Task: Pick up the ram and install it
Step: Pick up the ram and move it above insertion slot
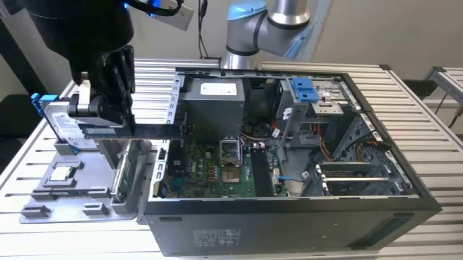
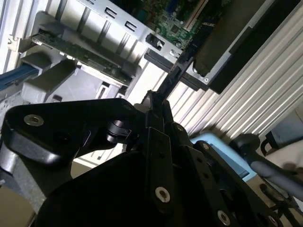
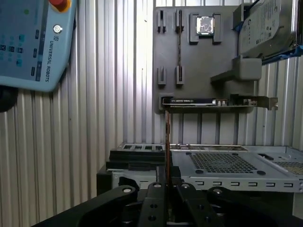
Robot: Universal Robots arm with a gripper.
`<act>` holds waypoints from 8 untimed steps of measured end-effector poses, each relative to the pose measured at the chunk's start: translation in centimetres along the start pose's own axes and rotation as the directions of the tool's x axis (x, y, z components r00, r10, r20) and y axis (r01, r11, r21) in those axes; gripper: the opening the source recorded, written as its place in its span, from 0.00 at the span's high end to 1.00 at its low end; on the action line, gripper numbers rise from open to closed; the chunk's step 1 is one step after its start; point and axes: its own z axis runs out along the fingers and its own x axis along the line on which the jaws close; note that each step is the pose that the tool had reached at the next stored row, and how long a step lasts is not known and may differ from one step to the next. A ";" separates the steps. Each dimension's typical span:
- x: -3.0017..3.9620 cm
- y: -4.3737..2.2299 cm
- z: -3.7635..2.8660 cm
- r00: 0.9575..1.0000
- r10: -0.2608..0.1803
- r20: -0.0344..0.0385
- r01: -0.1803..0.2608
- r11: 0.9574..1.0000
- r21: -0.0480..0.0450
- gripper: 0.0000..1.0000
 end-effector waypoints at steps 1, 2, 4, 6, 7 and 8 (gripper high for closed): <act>-0.03 -0.22 0.00 1.000 0.000 0.000 0.000 1.000 0.000 0.86; -0.05 -0.45 0.00 1.000 -0.001 0.000 0.001 1.000 0.000 0.86; -0.11 -0.90 0.01 1.000 -0.002 0.000 0.002 1.000 0.000 0.86; -0.15 -1.35 0.01 1.000 -0.003 0.000 0.003 1.000 0.000 0.86; -0.18 -1.57 0.01 1.000 -0.003 0.000 0.003 1.000 0.000 0.86; -0.20 -1.81 0.01 1.000 -0.003 0.000 0.003 1.000 0.000 0.86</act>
